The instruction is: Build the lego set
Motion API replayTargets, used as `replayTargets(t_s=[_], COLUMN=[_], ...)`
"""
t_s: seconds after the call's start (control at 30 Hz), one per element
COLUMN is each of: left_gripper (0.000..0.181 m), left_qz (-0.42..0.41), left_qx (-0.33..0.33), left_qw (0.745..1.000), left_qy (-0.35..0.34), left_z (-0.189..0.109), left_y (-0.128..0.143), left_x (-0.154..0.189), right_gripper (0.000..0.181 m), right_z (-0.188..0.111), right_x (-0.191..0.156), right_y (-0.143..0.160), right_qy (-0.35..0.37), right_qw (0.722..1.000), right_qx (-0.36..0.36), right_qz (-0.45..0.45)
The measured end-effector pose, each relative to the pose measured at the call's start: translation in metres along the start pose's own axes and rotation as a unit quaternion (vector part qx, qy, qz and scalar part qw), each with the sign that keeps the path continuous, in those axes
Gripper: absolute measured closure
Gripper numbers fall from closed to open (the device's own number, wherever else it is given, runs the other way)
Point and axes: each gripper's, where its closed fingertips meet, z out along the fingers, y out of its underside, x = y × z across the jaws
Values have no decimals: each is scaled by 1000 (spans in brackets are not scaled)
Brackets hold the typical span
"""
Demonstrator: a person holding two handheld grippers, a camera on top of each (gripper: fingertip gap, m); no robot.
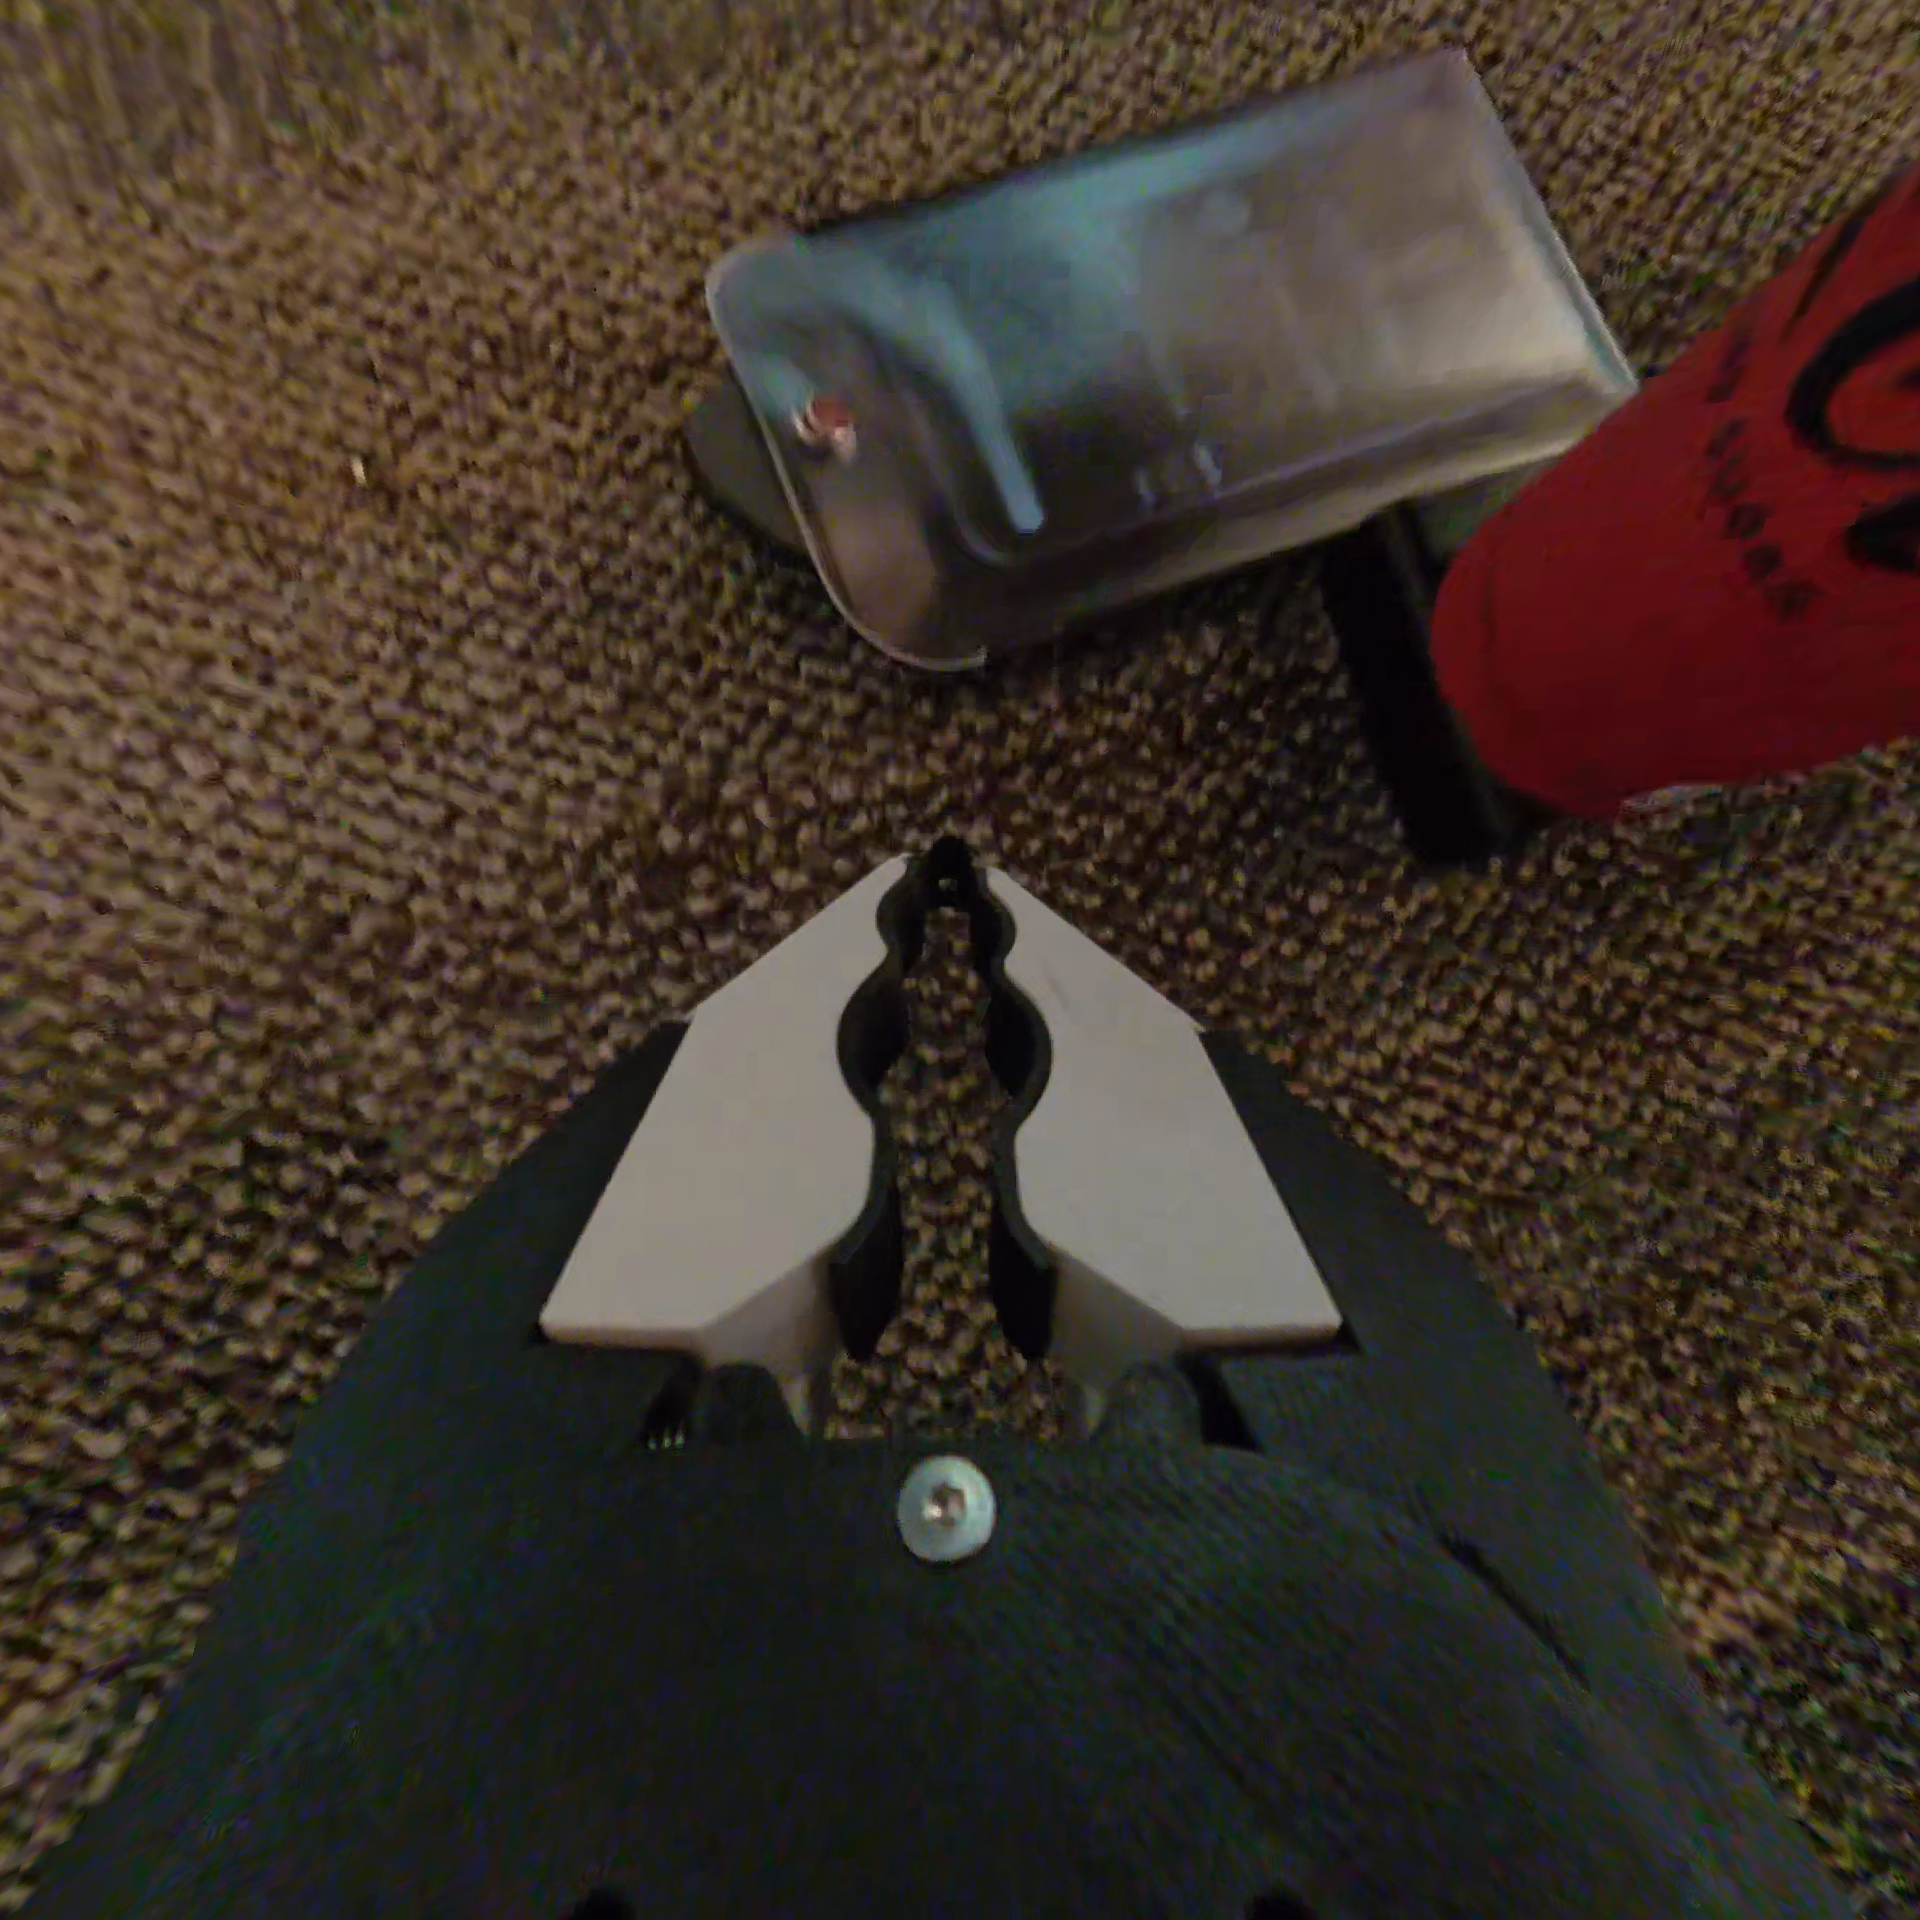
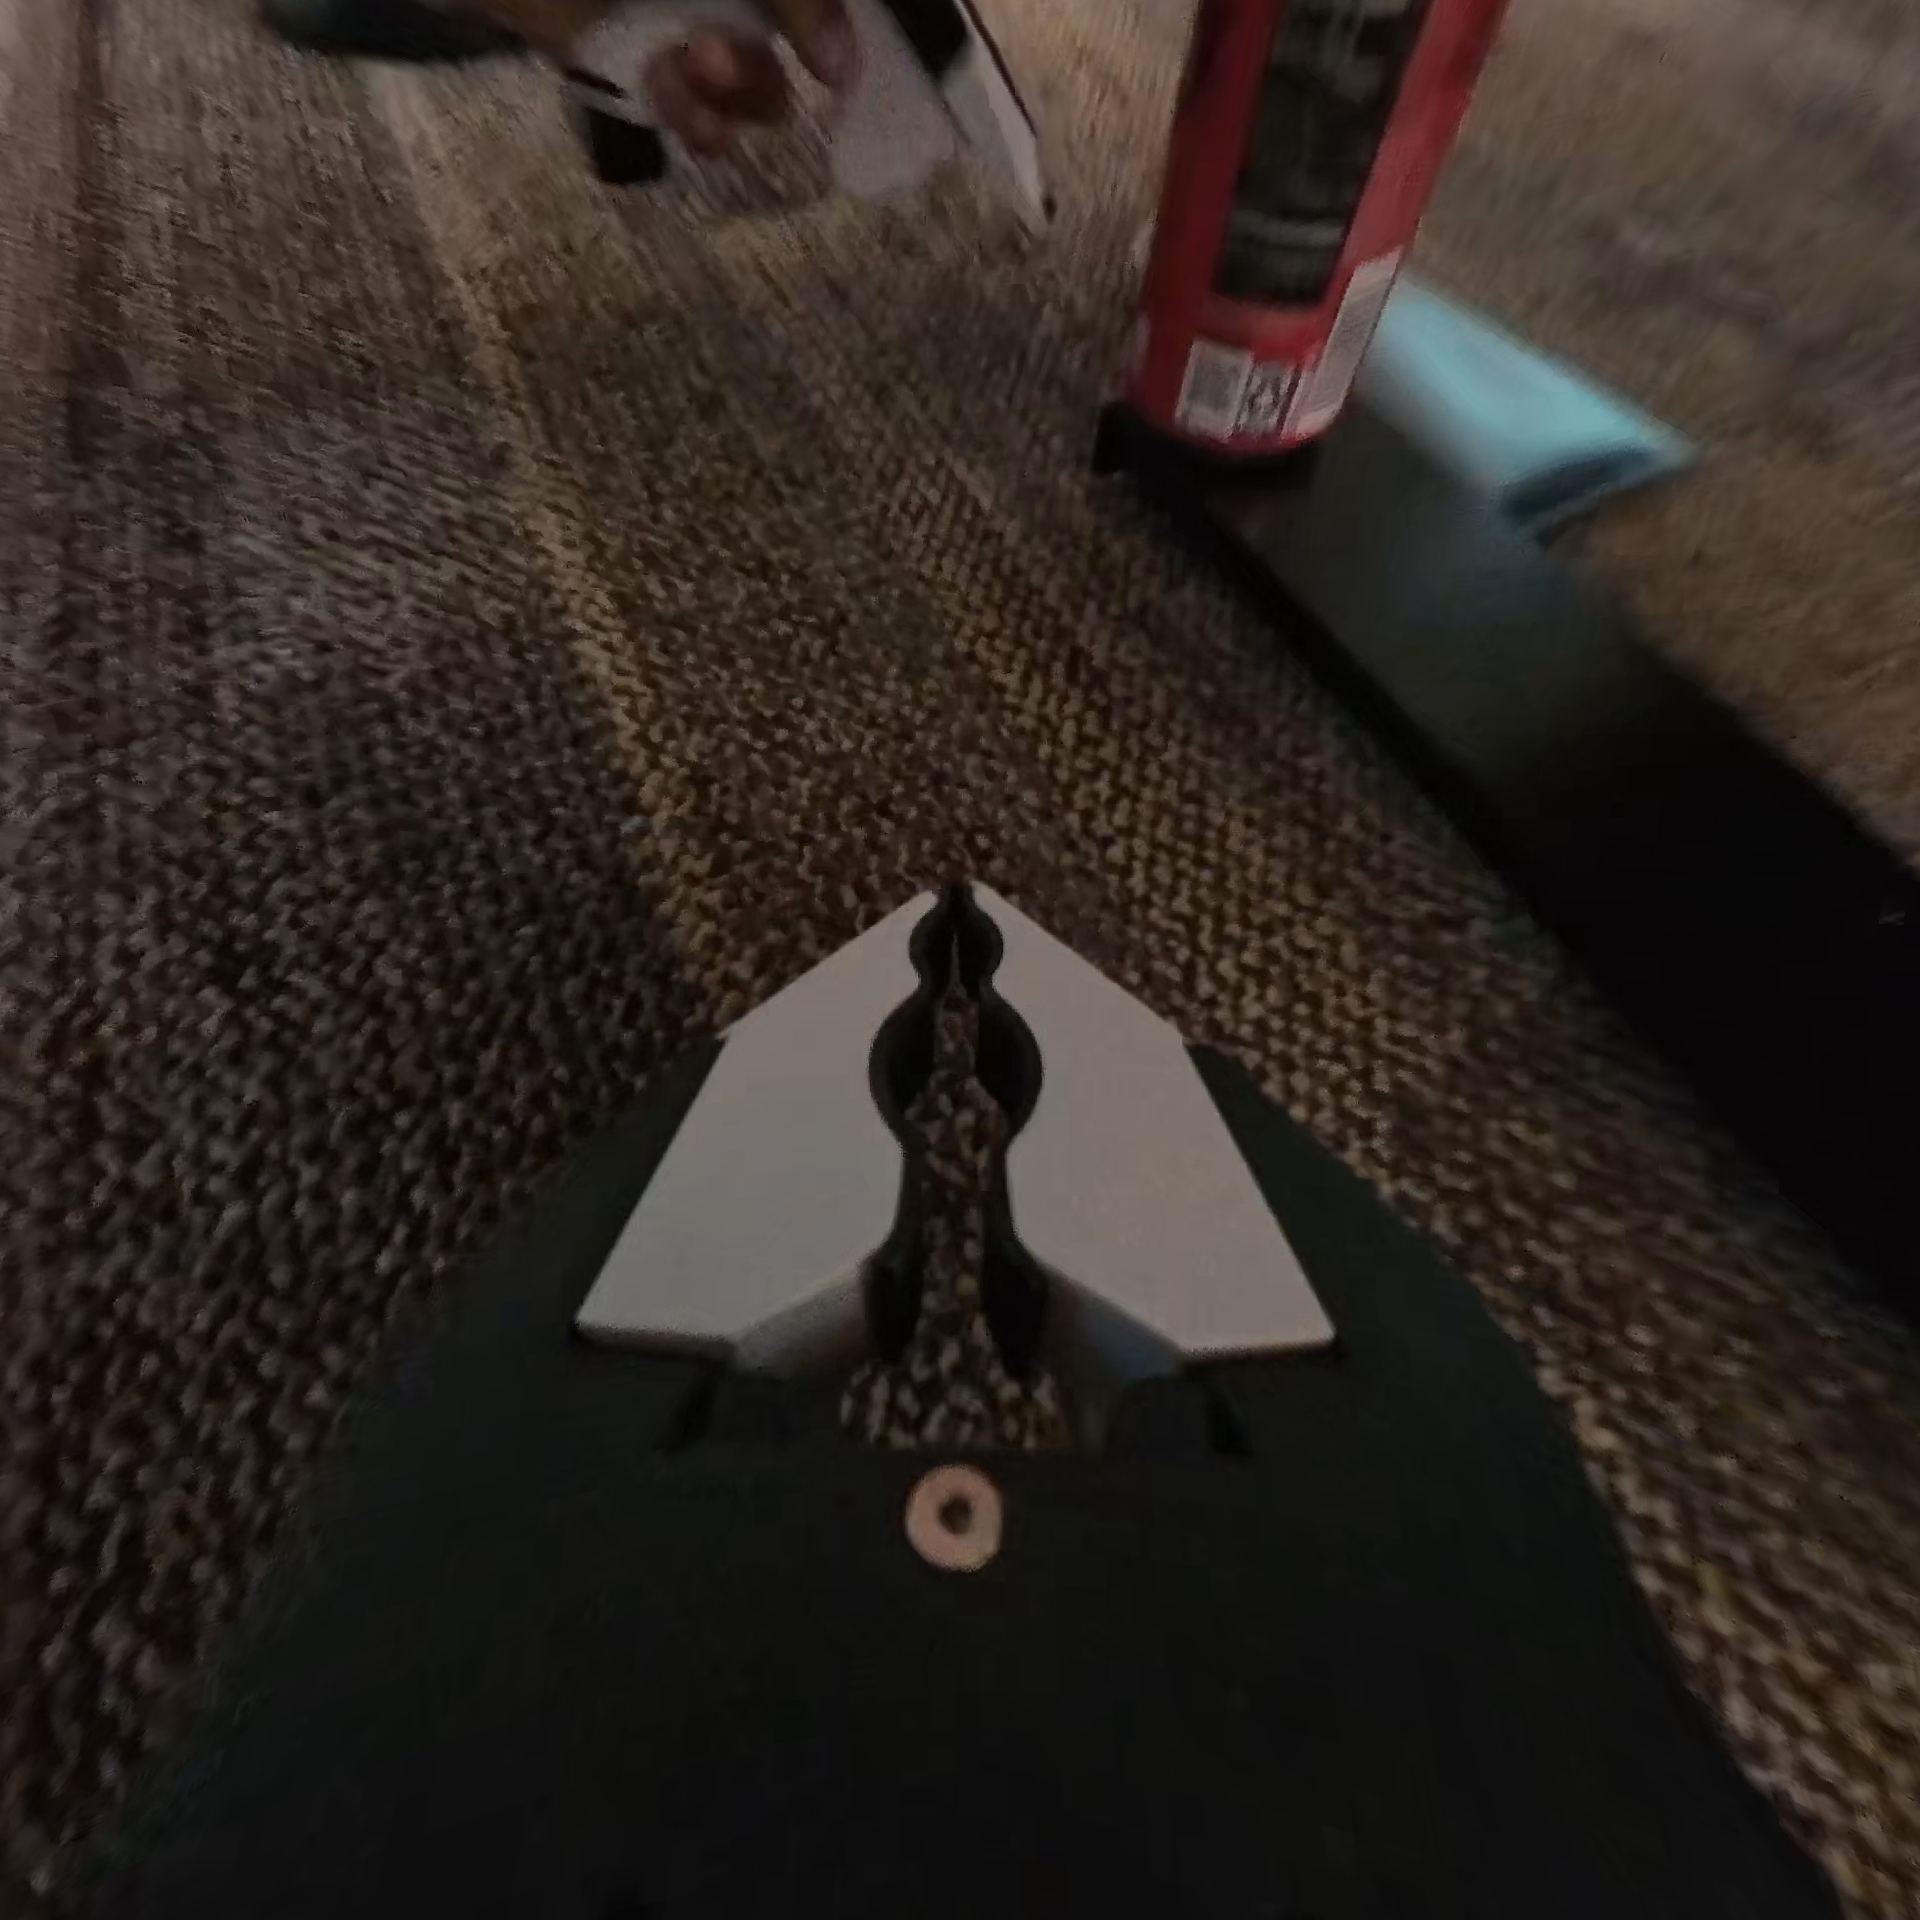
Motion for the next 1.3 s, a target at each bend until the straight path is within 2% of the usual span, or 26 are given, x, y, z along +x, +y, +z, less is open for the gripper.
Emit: replayTargets(t_s=[0.03, 0.13, 0.2, 0.33, 0.47, 0.57, 0.6, 0.67, 0.73, 1.1, 1.3], left_gripper=[175, 175, 175, 175, 175, 175, 175, 175, 175, 175, 175], left_qz=[-7, -8, 1, -10, 2, 4, 1, -8, -15, -37, -36], left_qx=[1, 0, -3, 4, -3, -1, 1, 4, 7, 31, 15], left_qw=[1000, 1000, 1000, 1000, 1000, 1000, 1000, 1000, 1000, 999, 999], left_qy=[2, 4, 3, 10, 15, 14, 13, 11, 8, 15, 5], left_z=[-1, 0, 2, 5, 11, 11, 10, 8, 7, 0, 2], left_y=[4, 11, 13, 7, 10, 10, 10, 11, 12, 13, 33], left_x=[1, 3, 4, 6, 14, 16, 15, 12, 8, 15, 18], right_gripper=[181, 159, 134, 105, 98, 93, 88, 65, 51, 54, 55], right_z=[9, 25, 30, 31, 32, 32, 31, 30, 31, 31, 31], right_x=[4, 9, 7, 14, 13, 16, 20, 30, 35, 35, 35], right_y=[6, 19, 25, 30, 31, 31, 32, 36, 38, 38, 38], right_qy=[12, 44, 43, 52, 34, 53, 66, 89, 84, 92, 92], right_qw=[1000, 998, 996, 995, 995, 994, 993, 990, 988, 988, 988], right_qx=[-20, -47, -71, -86, -89, -90, -92, -101, -106, -107, -107], right_qz=[8, -8, -16, 10, 29, 15, 19, 44, 71, 65, 65])
